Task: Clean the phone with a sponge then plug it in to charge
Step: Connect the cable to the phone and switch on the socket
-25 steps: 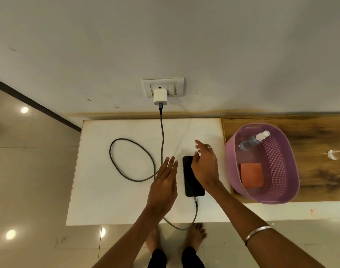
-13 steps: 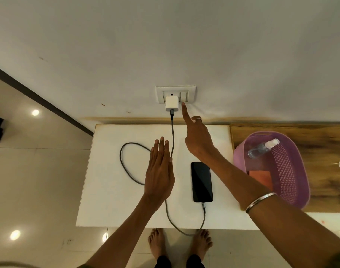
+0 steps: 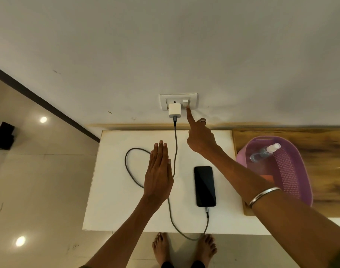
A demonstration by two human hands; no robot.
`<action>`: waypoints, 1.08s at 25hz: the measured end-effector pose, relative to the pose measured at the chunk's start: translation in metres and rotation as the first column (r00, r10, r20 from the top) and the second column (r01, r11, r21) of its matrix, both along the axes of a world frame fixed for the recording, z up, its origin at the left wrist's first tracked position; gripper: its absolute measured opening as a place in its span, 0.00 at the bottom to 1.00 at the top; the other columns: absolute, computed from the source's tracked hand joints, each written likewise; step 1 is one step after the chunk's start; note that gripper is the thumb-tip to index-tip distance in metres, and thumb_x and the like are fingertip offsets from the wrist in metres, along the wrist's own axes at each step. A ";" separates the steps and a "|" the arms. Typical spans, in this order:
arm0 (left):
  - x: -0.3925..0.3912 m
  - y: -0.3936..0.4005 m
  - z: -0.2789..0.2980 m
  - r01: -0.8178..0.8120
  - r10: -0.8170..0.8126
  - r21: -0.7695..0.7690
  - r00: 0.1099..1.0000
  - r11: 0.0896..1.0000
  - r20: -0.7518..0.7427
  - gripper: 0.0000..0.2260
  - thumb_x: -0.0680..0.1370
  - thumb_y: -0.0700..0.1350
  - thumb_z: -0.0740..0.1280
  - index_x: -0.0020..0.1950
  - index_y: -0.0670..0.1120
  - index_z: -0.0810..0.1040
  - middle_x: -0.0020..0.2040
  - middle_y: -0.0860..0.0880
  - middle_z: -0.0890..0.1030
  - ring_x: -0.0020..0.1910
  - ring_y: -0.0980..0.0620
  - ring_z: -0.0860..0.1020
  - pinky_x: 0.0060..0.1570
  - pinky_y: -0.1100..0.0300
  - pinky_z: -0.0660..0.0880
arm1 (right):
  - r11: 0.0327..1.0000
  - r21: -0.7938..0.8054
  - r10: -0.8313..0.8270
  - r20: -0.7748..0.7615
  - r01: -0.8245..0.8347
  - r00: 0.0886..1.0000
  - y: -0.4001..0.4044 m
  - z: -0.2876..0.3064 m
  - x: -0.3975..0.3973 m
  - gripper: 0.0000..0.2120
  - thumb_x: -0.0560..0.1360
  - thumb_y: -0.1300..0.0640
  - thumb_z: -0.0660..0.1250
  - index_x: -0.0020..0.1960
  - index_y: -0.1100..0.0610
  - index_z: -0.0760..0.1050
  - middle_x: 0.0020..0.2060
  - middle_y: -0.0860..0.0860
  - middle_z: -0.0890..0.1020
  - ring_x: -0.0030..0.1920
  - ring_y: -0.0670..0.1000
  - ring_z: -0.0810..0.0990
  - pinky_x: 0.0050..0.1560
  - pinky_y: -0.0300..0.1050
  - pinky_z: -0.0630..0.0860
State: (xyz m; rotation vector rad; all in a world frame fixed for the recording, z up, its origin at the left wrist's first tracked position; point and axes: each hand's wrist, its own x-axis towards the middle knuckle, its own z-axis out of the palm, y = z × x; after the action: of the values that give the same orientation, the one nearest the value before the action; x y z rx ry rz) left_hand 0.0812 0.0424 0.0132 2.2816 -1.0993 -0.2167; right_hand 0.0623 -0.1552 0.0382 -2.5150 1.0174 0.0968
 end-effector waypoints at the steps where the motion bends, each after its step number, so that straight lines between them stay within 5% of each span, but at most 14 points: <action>1: -0.003 -0.001 0.000 0.001 -0.001 0.012 1.000 1.000 -0.018 0.23 0.85 0.39 0.55 0.80 0.38 0.56 0.81 0.43 0.56 0.82 0.47 0.51 0.77 0.45 0.61 | 1.000 -0.013 -0.006 0.021 0.007 1.000 -0.002 0.001 -0.007 0.43 0.76 0.64 0.64 0.78 0.45 0.40 0.66 0.65 0.67 0.39 0.54 0.79 0.33 0.42 0.75; 7: -0.018 -0.004 0.004 0.027 -0.026 0.076 1.000 0.997 -0.014 0.22 0.86 0.41 0.53 0.80 0.40 0.56 0.81 0.44 0.56 0.82 0.49 0.49 0.78 0.47 0.59 | 0.996 0.065 -0.059 0.016 0.058 0.998 0.007 -0.013 -0.058 0.30 0.80 0.57 0.60 0.78 0.53 0.51 0.72 0.60 0.63 0.68 0.59 0.71 0.63 0.51 0.73; 18: -0.033 0.012 0.003 0.064 -0.058 0.246 0.998 0.967 -0.031 0.23 0.86 0.44 0.48 0.81 0.41 0.48 0.82 0.45 0.49 0.82 0.49 0.43 0.81 0.54 0.46 | 0.986 0.091 -0.136 -0.055 0.141 0.989 0.032 -0.040 -0.136 0.34 0.79 0.60 0.63 0.79 0.56 0.49 0.77 0.56 0.58 0.76 0.56 0.59 0.72 0.47 0.63; 27: -0.038 0.045 -0.016 0.030 0.029 0.363 0.987 0.931 -0.156 0.24 0.86 0.45 0.49 0.81 0.40 0.47 0.82 0.44 0.47 0.81 0.50 0.43 0.80 0.57 0.44 | 0.964 0.142 -0.192 -0.212 0.225 0.958 0.059 -0.074 -0.200 0.28 0.80 0.56 0.61 0.76 0.61 0.56 0.70 0.57 0.72 0.68 0.54 0.72 0.66 0.42 0.70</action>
State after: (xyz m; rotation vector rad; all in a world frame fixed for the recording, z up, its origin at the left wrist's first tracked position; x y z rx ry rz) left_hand 0.0432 0.0869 -0.0031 2.5325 -1.0444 -0.6410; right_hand -0.1376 -0.0964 -0.0354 -2.2669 1.2925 0.3575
